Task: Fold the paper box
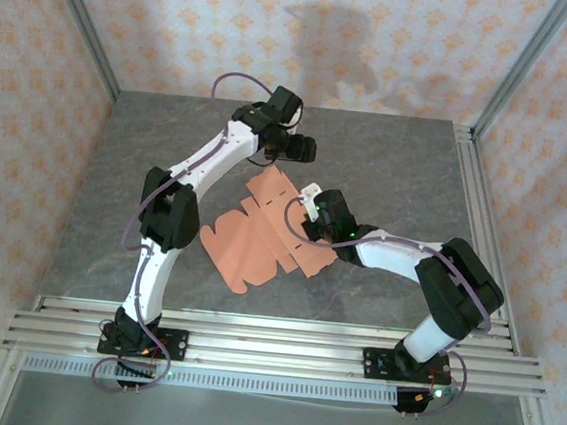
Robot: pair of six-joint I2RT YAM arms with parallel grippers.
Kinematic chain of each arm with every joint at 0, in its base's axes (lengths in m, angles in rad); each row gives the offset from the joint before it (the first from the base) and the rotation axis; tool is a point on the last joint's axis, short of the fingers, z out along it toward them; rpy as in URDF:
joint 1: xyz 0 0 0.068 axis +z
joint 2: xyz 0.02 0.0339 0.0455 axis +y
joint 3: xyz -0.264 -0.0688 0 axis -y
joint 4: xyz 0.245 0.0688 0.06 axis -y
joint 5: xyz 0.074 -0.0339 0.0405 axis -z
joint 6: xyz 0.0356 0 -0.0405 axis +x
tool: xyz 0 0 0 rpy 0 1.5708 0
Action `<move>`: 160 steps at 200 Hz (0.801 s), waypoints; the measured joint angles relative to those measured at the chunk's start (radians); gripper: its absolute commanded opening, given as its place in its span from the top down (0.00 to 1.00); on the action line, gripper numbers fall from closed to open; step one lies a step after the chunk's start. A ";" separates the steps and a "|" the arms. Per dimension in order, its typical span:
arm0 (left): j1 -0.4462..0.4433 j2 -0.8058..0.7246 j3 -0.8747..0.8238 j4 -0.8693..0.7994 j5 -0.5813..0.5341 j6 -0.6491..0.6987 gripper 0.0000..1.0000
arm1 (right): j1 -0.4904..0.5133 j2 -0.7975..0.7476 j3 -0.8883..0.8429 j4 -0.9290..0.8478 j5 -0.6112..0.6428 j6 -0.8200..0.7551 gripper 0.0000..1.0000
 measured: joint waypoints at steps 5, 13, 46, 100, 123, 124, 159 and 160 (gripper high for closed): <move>0.000 0.009 0.017 -0.011 0.005 0.000 0.29 | 0.003 0.000 0.002 -0.001 0.008 -0.004 1.00; 0.000 0.027 0.045 -0.028 0.012 0.000 0.29 | 0.006 0.000 0.006 -0.002 0.019 -0.010 1.00; -0.001 0.069 0.092 -0.076 0.026 0.000 0.30 | 0.010 0.001 0.010 0.002 0.067 -0.024 1.00; -0.001 0.072 0.083 -0.104 0.073 -0.005 0.31 | 0.010 0.006 0.010 0.035 0.157 -0.029 1.00; -0.003 0.072 0.061 -0.101 0.099 -0.007 0.31 | 0.010 0.006 0.010 0.044 0.172 -0.032 1.00; -0.003 0.072 0.061 -0.101 0.099 -0.007 0.31 | 0.010 0.006 0.010 0.045 0.173 -0.034 1.00; -0.004 0.072 0.059 -0.101 0.120 -0.008 0.32 | 0.010 0.006 0.010 0.064 0.187 -0.037 1.00; -0.004 0.072 0.059 -0.101 0.121 -0.008 0.32 | 0.010 0.006 0.010 0.064 0.187 -0.037 1.00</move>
